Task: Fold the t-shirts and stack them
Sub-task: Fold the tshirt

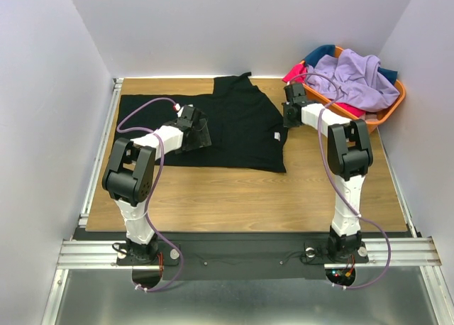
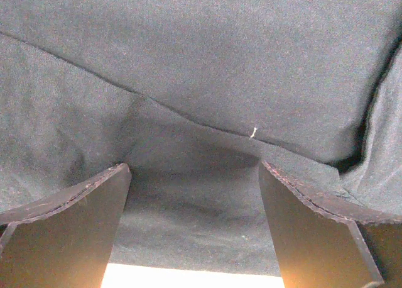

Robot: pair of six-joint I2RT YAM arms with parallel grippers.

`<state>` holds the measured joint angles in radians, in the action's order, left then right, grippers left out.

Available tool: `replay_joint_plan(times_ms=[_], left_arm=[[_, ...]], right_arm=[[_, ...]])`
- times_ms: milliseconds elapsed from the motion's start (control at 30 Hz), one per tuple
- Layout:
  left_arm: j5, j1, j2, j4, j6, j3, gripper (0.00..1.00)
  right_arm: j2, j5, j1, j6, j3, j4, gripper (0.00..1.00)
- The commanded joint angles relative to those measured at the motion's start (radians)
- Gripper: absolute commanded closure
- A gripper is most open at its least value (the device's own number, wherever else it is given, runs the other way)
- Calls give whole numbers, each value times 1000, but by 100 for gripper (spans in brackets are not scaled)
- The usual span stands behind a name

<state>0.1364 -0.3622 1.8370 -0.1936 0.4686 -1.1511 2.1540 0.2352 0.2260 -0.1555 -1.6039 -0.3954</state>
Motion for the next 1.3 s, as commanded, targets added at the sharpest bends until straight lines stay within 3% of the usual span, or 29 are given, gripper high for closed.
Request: replay_joint_plan(times_ms=[0, 100, 133, 267, 367, 700, 1000, 1133, 1267], left_arm=[[46, 32, 19, -144, -36, 60, 3], [63, 35, 11, -153, -42, 42, 3], [60, 35, 10, -156, -42, 33, 3], [40, 35, -5, -168, -25, -24, 3], [34, 35, -18, -179, -10, -74, 3], [17, -47, -13, -221, 13, -234, 3], [-41, -205, 128, -231, -21, -386, 3], [-109, -228, 188, -225, -19, -380, 3], [-90, -230, 212, -227, -22, -329, 3]], right_arm=[[44, 92, -10, 28, -33, -16, 99], [32, 46, -10, 22, -56, -16, 91], [23, 24, -10, 22, -63, -16, 78], [-55, -98, -10, 8, -48, -16, 47], [-141, -164, -8, -18, 2, -14, 39], [-276, -287, 2, -45, 255, -13, 39], [-224, -257, 85, -70, 246, -16, 39], [-203, -246, 101, -65, 245, -17, 40], [-192, -198, 127, -59, 262, -25, 40]])
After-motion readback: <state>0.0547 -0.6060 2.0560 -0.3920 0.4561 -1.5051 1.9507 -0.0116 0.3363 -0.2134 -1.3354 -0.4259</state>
